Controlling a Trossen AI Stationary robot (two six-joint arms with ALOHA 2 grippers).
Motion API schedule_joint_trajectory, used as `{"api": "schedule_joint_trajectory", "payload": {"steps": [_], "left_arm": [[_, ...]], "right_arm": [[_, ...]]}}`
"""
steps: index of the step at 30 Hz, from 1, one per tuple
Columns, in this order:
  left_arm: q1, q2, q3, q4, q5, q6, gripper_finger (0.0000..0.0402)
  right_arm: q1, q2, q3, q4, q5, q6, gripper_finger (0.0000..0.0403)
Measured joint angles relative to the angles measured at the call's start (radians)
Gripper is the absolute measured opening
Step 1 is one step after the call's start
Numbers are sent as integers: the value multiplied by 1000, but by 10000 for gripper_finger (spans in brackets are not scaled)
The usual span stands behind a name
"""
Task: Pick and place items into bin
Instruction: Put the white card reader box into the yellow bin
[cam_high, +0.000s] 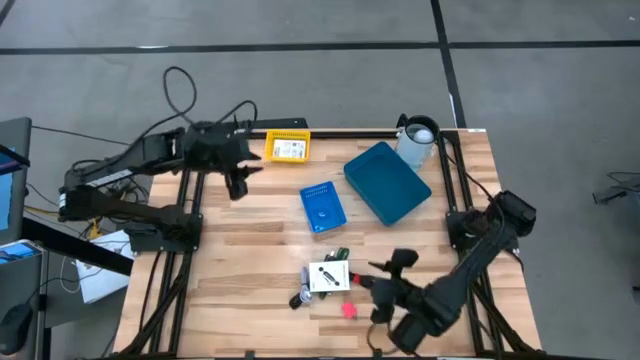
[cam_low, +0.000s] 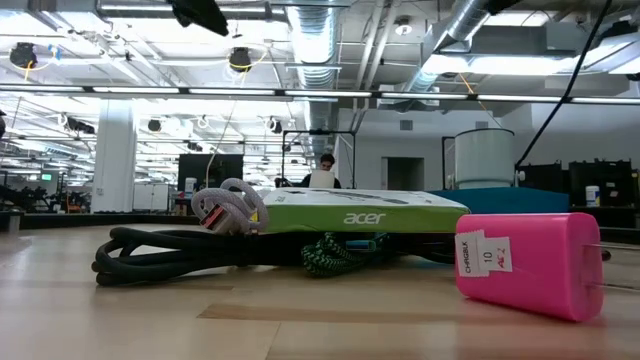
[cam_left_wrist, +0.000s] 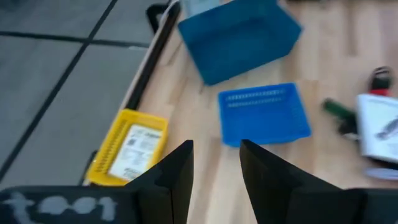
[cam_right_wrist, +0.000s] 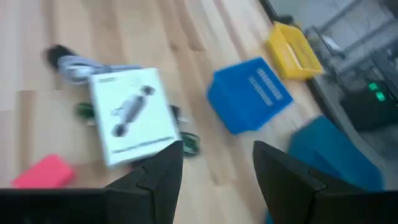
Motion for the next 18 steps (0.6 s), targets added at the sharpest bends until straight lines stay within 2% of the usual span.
{"api": "schedule_joint_trajectory", "payload": {"steps": [3,7,18], "left_arm": [[-69,-44,-55,20,-2,-58,121],[-164,-90,-132,62,-31,-145,121],[-368,-100,-323,234,-69,-432,121]], "right_arm": [[38,0,-77,119,31,15,188],[71,0,-134,220,65,118,183],[125,0,-142,293,79,328,189]]}}
